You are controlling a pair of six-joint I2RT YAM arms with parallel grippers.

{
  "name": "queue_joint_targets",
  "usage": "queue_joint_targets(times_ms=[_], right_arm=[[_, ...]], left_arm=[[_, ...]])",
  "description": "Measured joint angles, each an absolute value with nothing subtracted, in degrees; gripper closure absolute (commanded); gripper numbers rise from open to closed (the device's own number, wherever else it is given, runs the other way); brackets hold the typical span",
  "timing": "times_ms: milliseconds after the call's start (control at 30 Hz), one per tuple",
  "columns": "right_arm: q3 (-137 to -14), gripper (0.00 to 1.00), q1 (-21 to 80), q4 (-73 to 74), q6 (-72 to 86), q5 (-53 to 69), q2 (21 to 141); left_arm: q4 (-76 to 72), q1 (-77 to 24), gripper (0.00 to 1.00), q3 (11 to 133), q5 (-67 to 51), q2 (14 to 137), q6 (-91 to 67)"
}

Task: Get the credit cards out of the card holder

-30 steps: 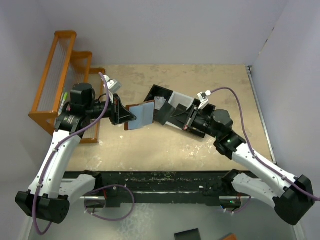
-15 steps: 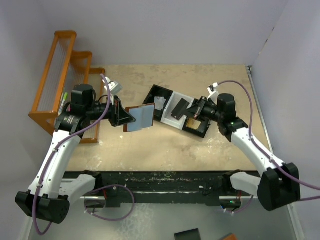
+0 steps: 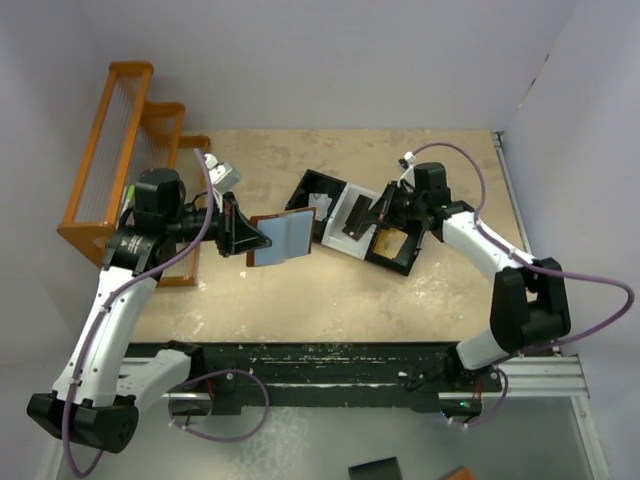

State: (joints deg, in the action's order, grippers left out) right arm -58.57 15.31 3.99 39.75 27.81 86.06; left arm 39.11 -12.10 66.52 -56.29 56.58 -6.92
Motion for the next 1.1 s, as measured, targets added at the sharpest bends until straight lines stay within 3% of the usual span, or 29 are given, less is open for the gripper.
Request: queue_joint_targets(times_ms=[467, 767, 1000, 1100], right_arm=[[-62.4, 1.0, 15.3, 6.4, 36.4, 25.6, 94.5], [-63.4, 0.71, 15.3, 7.9, 34.9, 23.4, 94.6], [-64.5, 0.64, 15.3, 10.3, 33.4, 20.9, 94.3], [-64.7, 0.55, 15.3, 11.9, 32.8, 19.5, 92.8]], left_arm=[[35.4, -12.1, 1.0, 67.3, -69.0, 53.7, -11.4], [28.3, -12.1, 1.0, 67.3, -75.3, 52.1, -17.5], [24.9, -12.1, 1.0, 67.3, -77.3, 51.8, -20.6], [23.5, -12.1, 1.0, 67.3, -77.7, 51.7, -22.0]])
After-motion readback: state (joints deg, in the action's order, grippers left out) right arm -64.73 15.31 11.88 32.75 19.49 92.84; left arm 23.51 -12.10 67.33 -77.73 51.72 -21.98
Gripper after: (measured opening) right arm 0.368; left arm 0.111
